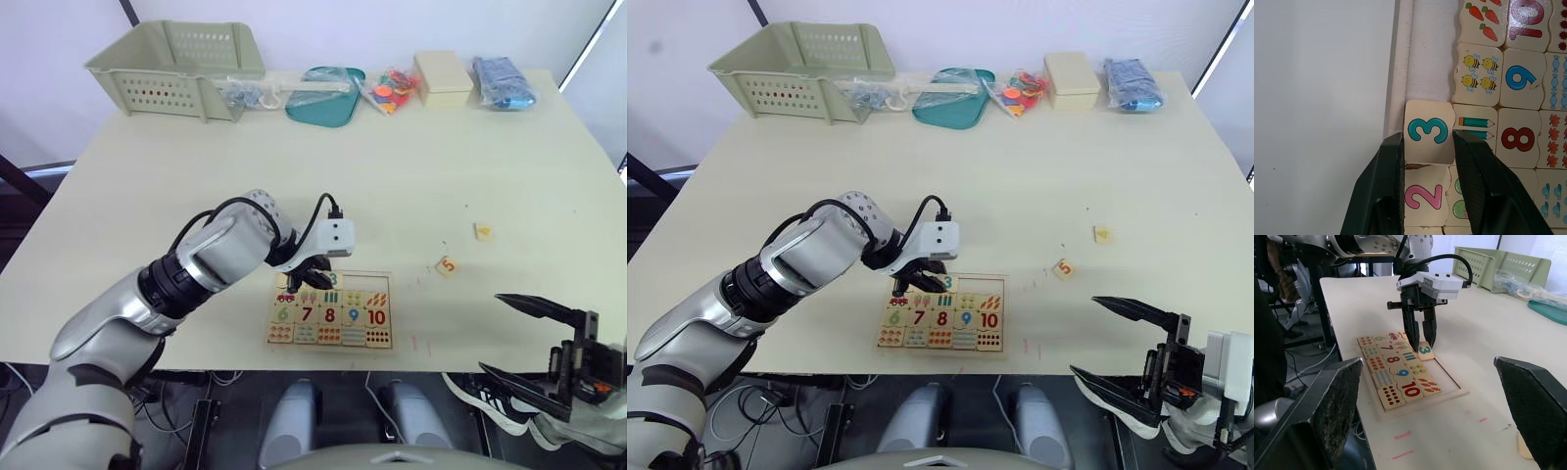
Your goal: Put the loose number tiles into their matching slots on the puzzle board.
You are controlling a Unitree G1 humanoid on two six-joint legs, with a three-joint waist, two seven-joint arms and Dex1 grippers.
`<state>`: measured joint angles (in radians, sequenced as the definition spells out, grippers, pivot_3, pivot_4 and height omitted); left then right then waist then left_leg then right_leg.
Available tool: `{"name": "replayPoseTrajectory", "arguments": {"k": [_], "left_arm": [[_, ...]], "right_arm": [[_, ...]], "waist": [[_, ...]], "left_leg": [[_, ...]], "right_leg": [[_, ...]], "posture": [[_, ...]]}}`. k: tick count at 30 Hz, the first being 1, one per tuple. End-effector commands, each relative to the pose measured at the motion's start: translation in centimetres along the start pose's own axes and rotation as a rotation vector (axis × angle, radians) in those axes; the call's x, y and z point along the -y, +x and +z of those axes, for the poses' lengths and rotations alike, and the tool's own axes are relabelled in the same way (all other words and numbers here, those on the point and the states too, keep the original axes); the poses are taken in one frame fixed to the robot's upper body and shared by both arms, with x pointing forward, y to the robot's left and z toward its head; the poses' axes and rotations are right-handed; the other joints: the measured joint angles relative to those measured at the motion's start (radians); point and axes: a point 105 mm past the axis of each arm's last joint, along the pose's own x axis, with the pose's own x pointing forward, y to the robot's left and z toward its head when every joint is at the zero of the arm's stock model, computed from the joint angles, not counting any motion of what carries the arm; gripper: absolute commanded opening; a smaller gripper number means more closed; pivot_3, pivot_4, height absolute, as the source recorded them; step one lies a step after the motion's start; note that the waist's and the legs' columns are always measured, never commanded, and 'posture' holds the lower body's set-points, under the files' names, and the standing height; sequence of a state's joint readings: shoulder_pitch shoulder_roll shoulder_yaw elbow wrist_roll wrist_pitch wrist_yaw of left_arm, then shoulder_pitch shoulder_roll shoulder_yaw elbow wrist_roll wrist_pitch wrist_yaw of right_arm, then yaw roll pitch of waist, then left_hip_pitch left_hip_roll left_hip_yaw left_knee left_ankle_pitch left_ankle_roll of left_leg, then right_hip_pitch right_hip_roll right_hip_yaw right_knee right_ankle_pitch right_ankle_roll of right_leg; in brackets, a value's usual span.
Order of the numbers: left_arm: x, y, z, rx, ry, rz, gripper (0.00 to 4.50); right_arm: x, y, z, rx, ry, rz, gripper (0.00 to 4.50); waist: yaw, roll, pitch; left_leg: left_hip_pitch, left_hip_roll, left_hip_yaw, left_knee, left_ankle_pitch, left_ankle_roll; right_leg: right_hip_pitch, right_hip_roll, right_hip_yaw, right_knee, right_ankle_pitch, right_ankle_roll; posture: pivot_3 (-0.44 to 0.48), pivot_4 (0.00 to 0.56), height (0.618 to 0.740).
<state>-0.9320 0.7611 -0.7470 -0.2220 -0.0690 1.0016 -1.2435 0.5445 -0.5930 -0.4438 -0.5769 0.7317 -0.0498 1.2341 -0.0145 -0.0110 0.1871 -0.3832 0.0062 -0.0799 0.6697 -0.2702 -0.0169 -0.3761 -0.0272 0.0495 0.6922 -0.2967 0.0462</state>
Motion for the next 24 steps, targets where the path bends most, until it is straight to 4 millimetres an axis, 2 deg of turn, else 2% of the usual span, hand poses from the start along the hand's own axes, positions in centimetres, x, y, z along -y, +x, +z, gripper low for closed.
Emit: {"name": "replayPoseTrajectory", "arguments": {"k": [1, 24], "left_arm": [[-0.02, -0.16, 0.26, -0.002, 0.02, 0.008, 1.01], [-0.04, -0.03, 0.43, 0.003, 0.024, 0.016, 1.01]], "right_arm": [[-0.35, 0.29, 0.72, 0.017, -0.031, 0.012, 4.5], [-0.31, 0.37, 0.68, 0.018, -0.032, 0.007, 4.5]], "waist": [[0.0, 0.0, 0.0], [0.001, 0.0, 0.0]], "left_leg": [[0.0, 0.0, 0.0, 0.0, 0.0, 0.0], [0.0, 0.0, 0.0, 0.0, 0.0, 0.0]], "right_leg": [[0.0, 0.0, 0.0, 0.0, 0.0, 0.0], [0.0, 0.0, 0.0, 0.0, 0.0, 0.0]], "posture": [[0.0, 0.15, 0.74], [0.0, 0.15, 0.74]]}}
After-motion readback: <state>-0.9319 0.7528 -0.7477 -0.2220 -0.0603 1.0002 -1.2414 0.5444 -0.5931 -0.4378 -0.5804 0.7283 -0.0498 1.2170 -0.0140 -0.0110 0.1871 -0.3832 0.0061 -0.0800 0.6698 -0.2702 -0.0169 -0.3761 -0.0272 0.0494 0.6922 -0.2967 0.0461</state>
